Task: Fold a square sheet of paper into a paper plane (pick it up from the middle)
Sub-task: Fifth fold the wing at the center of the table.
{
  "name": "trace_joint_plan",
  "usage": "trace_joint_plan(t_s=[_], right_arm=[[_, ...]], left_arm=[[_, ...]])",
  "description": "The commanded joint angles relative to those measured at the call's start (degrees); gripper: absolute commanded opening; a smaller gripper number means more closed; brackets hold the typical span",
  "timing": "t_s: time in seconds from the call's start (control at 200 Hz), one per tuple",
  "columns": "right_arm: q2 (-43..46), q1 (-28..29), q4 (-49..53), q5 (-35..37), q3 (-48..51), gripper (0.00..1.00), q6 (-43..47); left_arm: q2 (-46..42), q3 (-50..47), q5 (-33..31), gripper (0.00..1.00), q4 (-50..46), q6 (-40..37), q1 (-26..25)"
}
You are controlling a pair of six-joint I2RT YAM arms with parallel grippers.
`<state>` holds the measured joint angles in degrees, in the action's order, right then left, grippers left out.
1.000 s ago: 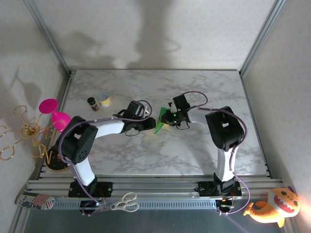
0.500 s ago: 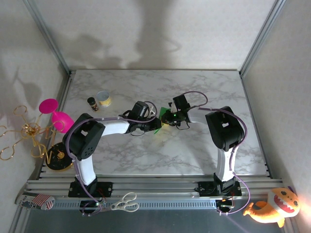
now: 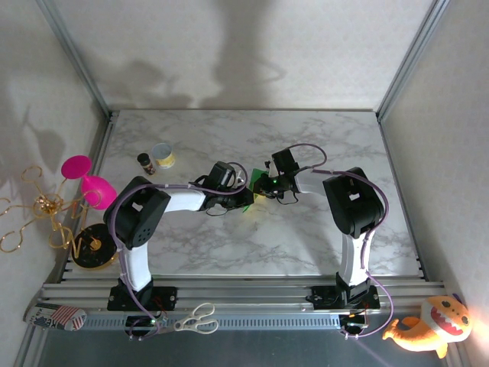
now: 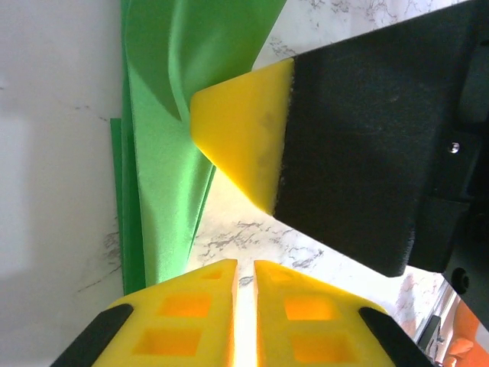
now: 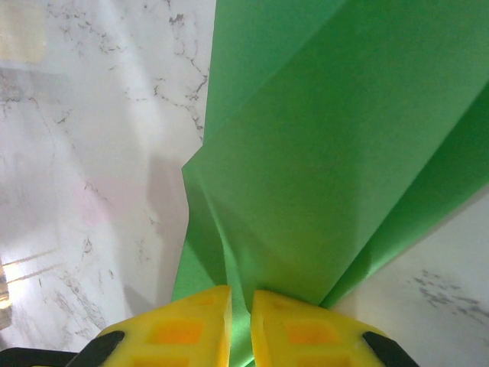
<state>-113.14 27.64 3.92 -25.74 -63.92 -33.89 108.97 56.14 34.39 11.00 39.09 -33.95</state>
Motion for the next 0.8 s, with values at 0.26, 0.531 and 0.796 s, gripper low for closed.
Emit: trace_joint_plan(t_s=[0.26,0.531,0.796], right_arm=[[-4.9,-0.7,3.6,6.5,0.6,0.19,0.6],[-4.8,-0.7,3.7,6.6,0.8,0.19,0.5],[-4.9,-0.6,3.9,6.9,0.8,0.19,0.4]], left_arm=[[2.4,-1.0,0.8,0.13,1.3,0.7,-1.0],[3.1,-1.0,0.5,0.13,1.2,0.9,-1.6],[3.5,-0.7,-1.1,0.12,-1.1,-0.3,-1.9]])
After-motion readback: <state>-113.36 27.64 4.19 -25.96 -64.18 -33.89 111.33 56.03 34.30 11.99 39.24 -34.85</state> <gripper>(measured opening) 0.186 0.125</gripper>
